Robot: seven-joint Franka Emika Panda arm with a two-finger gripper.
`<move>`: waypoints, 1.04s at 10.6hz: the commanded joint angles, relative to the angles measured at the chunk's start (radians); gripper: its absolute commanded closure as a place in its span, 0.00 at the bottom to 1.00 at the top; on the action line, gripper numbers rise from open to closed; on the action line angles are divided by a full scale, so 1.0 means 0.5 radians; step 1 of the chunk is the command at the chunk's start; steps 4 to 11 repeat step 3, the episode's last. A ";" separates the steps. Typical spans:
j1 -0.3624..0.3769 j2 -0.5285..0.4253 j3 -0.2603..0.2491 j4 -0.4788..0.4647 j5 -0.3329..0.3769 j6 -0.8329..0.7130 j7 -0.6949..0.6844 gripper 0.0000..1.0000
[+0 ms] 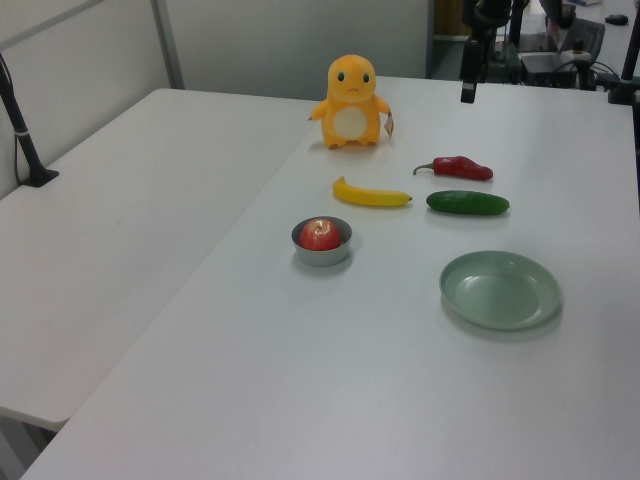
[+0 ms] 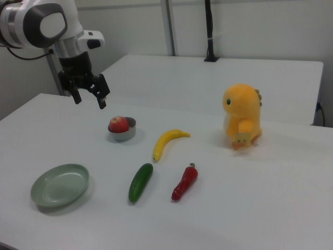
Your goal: Put the red apple in the bowl
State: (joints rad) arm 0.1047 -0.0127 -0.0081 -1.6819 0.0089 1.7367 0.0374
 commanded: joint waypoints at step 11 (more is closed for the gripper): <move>0.021 -0.097 -0.027 -0.115 0.031 0.021 -0.001 0.00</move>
